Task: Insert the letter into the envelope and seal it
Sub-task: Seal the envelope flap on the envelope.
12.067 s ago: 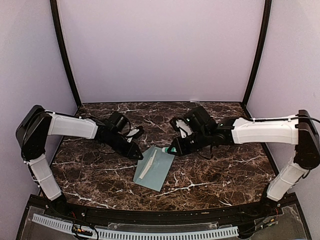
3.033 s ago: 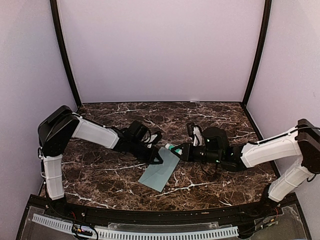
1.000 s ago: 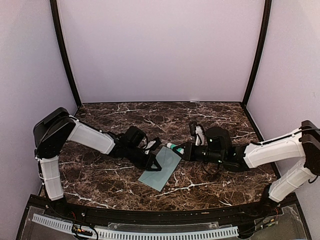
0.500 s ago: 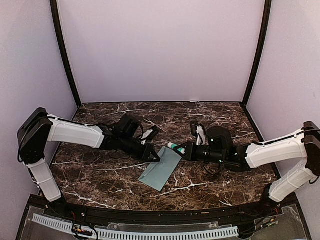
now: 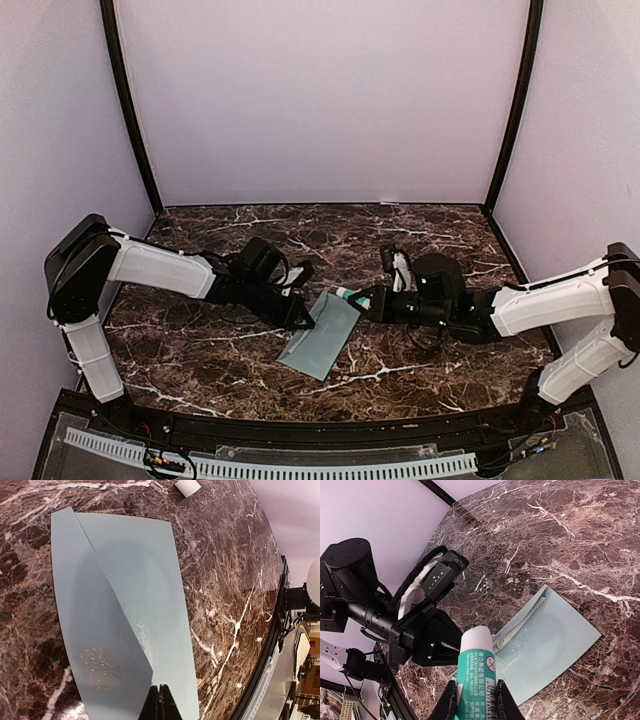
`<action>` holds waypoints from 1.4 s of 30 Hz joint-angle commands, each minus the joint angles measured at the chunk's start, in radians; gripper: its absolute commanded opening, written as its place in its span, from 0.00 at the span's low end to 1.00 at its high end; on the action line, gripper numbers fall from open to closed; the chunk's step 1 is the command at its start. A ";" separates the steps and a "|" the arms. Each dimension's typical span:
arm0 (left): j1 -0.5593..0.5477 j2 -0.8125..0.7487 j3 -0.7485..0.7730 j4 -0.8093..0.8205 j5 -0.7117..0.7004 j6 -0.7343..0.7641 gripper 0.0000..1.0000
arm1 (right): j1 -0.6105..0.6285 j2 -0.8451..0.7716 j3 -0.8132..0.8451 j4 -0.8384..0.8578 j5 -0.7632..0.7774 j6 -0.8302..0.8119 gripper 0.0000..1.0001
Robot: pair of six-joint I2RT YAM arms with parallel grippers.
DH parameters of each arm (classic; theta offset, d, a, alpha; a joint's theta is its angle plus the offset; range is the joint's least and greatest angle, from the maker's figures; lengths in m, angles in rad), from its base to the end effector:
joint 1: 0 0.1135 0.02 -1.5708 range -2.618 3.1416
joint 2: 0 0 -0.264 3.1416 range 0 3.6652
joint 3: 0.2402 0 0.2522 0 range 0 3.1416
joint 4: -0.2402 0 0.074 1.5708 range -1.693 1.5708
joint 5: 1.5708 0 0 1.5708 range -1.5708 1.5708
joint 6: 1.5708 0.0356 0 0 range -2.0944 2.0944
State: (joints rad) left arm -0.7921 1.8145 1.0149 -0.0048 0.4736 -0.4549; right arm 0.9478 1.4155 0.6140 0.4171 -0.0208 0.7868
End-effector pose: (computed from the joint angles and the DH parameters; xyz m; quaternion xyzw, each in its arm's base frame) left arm 0.2488 -0.2753 0.1597 0.2378 0.8741 -0.3889 0.1680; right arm 0.1711 0.2394 0.1990 -0.0725 0.8260 0.4319 0.3550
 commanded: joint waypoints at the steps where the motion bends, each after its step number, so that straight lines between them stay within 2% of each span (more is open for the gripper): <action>1: 0.045 -0.065 0.004 0.000 -0.019 0.002 0.01 | -0.005 -0.014 -0.003 0.024 0.018 -0.008 0.10; 8: 0.087 -0.094 -0.023 0.062 0.039 -0.043 0.02 | -0.005 0.004 0.007 0.029 0.016 -0.012 0.10; 18: 0.113 -0.037 -0.049 0.075 0.000 -0.048 0.02 | -0.005 0.013 0.007 0.030 0.015 -0.010 0.10; 31: 0.040 0.115 0.027 0.082 0.044 -0.023 0.01 | -0.005 0.023 0.014 0.040 0.008 -0.007 0.10; 42: 0.025 0.155 0.055 0.116 0.041 -0.045 0.01 | -0.006 0.029 -0.011 0.062 0.013 0.007 0.10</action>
State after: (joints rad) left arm -0.7616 1.9598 1.0504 0.0937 0.5137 -0.4942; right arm 0.9482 1.4364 0.6144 0.4217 -0.0212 0.7872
